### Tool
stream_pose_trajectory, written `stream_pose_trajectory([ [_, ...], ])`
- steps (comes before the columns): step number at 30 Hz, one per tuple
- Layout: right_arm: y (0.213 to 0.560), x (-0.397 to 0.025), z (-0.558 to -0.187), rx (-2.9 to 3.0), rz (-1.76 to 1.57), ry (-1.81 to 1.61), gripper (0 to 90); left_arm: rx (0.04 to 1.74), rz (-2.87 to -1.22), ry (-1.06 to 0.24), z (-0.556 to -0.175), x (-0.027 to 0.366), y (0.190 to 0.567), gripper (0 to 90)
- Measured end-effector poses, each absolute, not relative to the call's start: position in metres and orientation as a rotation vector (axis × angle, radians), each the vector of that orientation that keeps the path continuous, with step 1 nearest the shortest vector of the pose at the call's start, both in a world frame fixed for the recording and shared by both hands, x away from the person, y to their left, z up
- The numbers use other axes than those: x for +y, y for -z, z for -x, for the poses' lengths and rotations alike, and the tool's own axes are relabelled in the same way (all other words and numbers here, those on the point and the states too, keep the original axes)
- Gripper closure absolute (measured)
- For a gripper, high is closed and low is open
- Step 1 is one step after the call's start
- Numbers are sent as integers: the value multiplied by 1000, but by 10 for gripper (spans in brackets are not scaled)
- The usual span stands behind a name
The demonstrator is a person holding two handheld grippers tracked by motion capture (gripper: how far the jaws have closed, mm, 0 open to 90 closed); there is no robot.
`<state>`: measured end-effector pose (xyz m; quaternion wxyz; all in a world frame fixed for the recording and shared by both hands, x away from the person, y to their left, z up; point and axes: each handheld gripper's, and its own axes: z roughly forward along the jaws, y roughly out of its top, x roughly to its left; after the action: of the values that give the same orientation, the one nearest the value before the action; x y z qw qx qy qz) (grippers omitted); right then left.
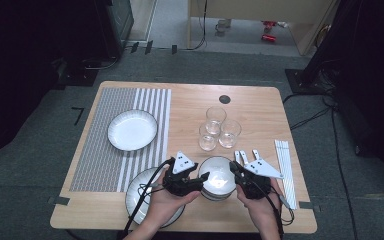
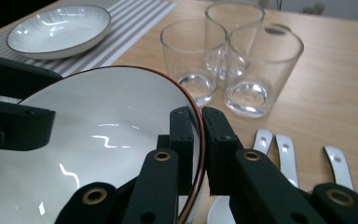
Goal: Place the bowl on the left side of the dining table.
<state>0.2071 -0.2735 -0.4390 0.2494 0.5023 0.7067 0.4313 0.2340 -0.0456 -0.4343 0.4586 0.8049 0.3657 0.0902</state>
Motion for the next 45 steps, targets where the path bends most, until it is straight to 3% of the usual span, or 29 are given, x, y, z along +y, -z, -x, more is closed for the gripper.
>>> stream_pose_trajectory([
  [11, 437, -281, -216, 2003, -1331, -1251, 825, 946, -1994, -237, -235, -48, 435, 595],
  [16, 431, -285, -214, 2048, -1424, -1229, 755, 964, -1997, -280, -236, -55, 434, 653],
  [18, 432, -285, -213, 2062, -1449, -1221, 763, 965, -1994, -337, -234, -58, 432, 724],
  [24, 436, -275, -208, 1992, -1388, -1150, 833, 986, -1981, -368, -235, -63, 431, 769],
  [28, 437, -271, -205, 1963, -1351, -1162, 836, 968, -1996, -429, -235, -66, 430, 855],
  [45, 438, -280, -203, 1930, -1404, -1259, 793, 870, -1922, -559, -226, -64, 422, 877],
])
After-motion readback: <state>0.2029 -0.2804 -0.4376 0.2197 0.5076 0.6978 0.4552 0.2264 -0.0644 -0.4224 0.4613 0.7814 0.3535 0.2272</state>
